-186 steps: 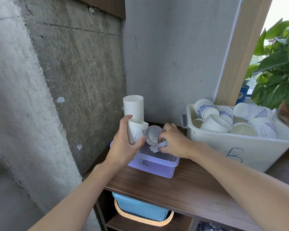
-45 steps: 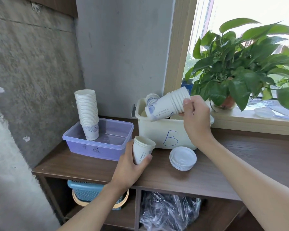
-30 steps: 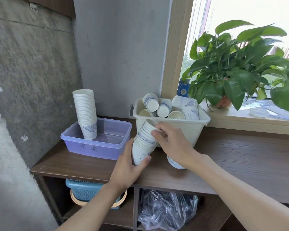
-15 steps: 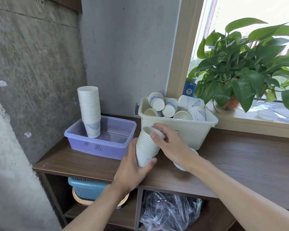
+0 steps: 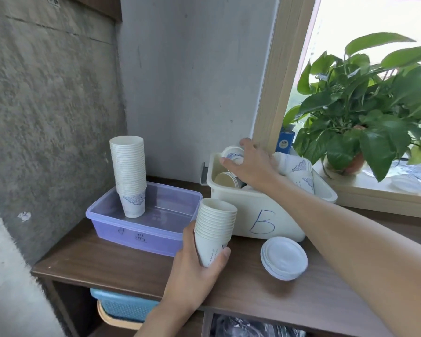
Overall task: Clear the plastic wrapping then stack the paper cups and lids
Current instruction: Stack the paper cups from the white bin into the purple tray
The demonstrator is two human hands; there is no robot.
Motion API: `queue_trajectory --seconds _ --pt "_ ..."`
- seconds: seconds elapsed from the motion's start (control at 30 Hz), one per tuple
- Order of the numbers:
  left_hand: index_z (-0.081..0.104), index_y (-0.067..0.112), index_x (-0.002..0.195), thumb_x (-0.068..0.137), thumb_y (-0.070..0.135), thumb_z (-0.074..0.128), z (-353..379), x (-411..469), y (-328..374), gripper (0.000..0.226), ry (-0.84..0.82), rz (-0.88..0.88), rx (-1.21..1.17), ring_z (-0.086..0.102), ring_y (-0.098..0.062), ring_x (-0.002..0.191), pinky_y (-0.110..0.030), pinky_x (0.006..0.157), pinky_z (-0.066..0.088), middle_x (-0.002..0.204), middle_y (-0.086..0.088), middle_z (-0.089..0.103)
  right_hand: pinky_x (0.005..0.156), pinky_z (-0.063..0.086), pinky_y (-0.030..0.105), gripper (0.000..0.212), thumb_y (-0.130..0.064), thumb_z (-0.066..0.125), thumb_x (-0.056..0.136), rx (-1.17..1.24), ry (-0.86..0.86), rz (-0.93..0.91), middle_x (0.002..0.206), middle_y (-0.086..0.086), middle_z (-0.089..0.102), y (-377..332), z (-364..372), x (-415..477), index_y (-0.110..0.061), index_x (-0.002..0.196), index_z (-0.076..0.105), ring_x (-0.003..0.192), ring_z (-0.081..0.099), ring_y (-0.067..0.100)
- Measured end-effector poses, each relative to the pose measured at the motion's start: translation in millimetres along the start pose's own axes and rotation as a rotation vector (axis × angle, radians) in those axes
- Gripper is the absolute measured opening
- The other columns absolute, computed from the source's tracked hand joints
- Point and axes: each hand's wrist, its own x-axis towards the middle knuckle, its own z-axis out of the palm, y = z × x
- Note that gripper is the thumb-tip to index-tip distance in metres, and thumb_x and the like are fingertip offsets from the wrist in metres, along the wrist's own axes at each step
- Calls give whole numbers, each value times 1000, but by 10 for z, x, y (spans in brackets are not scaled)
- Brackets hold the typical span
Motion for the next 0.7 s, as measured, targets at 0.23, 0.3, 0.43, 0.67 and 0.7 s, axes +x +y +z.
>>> queue_trajectory --seconds 0.23,0.3,0.43,0.67,0.7 --pt "36 47 121 80 44 74 -1 16 2 57 4 19 23 58 7 100 -5 75 42 111 37 54 80 23 41 50 -60 49 82 -199 21 94 105 8 63 -82 129 105 -20 110 37 106 52 33" --pt "35 48 122 79 46 73 -1 11 9 57 4 15 27 57 8 101 -5 75 42 111 37 53 81 25 40 51 -54 57 78 -115 22 88 104 7 64 -70 99 79 -20 109 36 104 52 32" --pt "33 51 119 80 47 72 -8 5 47 55 -1 13 33 56 8 101 -6 75 43 110 38 53 89 32 38 60 -39 65 79 112 34 84 104 4 58 -58 -51 -37 -21 127 34 99 51 29" --pt "32 48 124 81 50 70 0 -8 61 57 -3 14 26 58 5 100 -16 76 46 110 38 53 92 50 47 80 -23 68 79 520 122 6 121 10 57 -54 -130 -273 -32 141 19 107 57 27" --pt "32 50 123 81 50 71 4 -10 59 57 -2 13 27 58 5 98 -18 76 47 108 38 54 88 52 45 80 -22 68 80 582 130 -4 118 11 58 -57 -148 -331 -35 141 17 103 58 26"
